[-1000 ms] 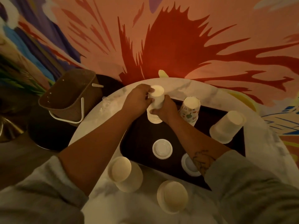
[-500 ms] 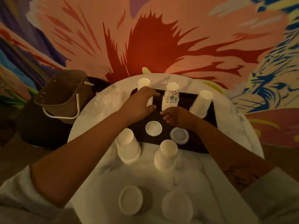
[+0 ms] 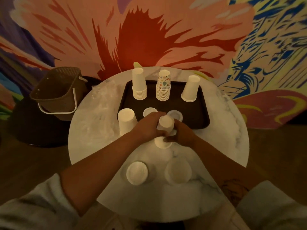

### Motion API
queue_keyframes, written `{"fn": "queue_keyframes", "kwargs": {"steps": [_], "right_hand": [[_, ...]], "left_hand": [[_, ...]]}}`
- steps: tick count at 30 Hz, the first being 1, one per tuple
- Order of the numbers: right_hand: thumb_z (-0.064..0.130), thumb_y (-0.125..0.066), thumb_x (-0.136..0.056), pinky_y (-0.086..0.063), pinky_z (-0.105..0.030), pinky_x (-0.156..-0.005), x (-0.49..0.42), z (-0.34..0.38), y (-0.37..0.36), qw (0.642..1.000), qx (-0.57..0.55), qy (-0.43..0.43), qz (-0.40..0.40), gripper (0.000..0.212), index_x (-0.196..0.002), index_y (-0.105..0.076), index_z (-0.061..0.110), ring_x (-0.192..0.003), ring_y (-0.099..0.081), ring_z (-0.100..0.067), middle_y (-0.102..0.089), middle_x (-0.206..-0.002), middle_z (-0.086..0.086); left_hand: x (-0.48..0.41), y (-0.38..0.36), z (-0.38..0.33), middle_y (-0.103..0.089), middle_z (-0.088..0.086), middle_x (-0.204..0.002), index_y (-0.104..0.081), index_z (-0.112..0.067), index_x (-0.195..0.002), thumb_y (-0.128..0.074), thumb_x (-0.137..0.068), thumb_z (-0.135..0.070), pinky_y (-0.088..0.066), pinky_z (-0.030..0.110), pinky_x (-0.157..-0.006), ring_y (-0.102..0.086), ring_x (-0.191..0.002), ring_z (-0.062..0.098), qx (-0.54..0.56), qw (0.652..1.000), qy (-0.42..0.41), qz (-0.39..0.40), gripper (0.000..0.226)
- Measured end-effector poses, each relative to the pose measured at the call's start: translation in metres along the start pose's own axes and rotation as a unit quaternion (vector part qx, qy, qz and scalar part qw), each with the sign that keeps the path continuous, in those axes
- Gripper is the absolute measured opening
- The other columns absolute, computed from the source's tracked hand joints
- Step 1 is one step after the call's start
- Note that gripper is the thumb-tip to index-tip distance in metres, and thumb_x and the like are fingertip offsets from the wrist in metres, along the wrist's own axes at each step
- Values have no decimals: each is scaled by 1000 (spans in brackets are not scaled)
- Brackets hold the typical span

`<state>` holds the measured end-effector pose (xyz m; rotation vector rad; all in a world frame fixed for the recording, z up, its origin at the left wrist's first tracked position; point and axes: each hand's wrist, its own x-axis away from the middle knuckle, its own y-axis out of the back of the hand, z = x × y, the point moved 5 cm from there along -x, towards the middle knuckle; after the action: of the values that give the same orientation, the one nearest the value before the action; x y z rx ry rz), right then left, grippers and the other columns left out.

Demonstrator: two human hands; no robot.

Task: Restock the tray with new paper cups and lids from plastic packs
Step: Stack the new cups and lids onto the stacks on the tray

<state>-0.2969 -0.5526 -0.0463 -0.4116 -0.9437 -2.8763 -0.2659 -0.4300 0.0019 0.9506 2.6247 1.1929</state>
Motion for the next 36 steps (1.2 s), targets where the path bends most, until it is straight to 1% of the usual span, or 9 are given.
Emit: {"fn": "queue_keyframes", "kwargs": {"steps": [3, 9, 14, 16, 20, 23, 26, 32, 36], "right_hand": [[16, -78, -72, -36, -30, -100, 4, -3, -11, 998, -26, 12, -48, 73, -134, -40, 10, -126, -48, -26, -52, -134, -10], [19, -77, -73, -35, -23, -91, 6, -4, -1, 996, -27, 25, -78, 66, -130, -45, 11, -121, -52, -24, -56, -130, -9], [19, -77, -74, -39, -31, -100, 5, 4, 11, 995, -14, 53, -88, 68, -133, -43, 11, -121, -52, -25, -55, -131, -9], [20, -78, -73, -40, -29, -99, 5, 10, 17, 992, -12, 67, -102, 67, -131, -45, 11, -120, -53, -25, -55, -130, -10], [20, -76, -74, -41, -36, -103, 4, 30, 33, 992, -29, 84, -89, 66, -132, -46, 12, -120, -53, -24, -56, -131, -9], [18, -76, -74, -42, -31, -97, -1, 52, 50, 991, -41, 103, -72, 65, -132, -46, 13, -118, -53, -21, -57, -131, -6], [17, -76, -73, -44, -28, -94, -12, 76, 67, 990, -39, 117, -61, 63, -130, -48, 13, -113, -54, -16, -58, -127, -5], [21, -75, -75, -42, -24, -85, -59, 123, 93, 982, -21, 163, -93, 65, -132, -45, 12, -111, -53, -16, -57, -127, -5], [24, -74, -76, -44, -18, -76, -108, 149, 99, 973, -46, 189, -123, 62, -130, -45, 13, -103, -54, -13, -57, -121, -1]], "left_hand": [[4, -11, 1, -43, 2, -144, -34, -21, -141, -73, -77, -24, -33, 37, -110, -42, -132, 21, 8, 1000, 18, -11, 75], [1, -7, -9, -47, 4, -141, -38, -19, -138, -71, -80, -20, -33, 34, -108, -44, -130, 21, 2, 1000, 7, -20, 66], [-2, 2, -14, -52, 2, -135, -42, -19, -133, -74, -77, -24, -37, 33, -104, -49, -124, 19, 3, 999, -8, -35, 64], [-5, 9, -15, -54, 0, -132, -45, -21, -129, -75, -75, -27, -40, 30, -99, -51, -121, 17, 0, 999, -24, -49, 63], [-10, 29, -23, -58, -4, -123, -49, -26, -120, -75, -73, -33, -44, 27, -90, -54, -107, 11, -12, 994, -50, -93, 54], [-16, 50, -33, -59, -6, -120, -49, -26, -119, -73, -74, -36, -41, 24, -82, -53, -102, 9, -16, 989, -67, -131, 53], [-23, 75, -43, -58, -7, -122, -48, -25, -123, -71, -75, -40, -38, 23, -80, -48, -96, 4, -21, 983, -78, -166, 56], [-46, 130, -43, -54, -3, -133, -46, -25, -131, -69, -79, -38, -43, 26, -86, -54, -113, 15, -33, 968, -96, -228, 59], [-74, 162, -26, -54, -2, -132, -51, -24, -126, -67, -81, -31, -46, 28, -89, -56, -111, 15, -40, 955, -83, -283, 48]]}}
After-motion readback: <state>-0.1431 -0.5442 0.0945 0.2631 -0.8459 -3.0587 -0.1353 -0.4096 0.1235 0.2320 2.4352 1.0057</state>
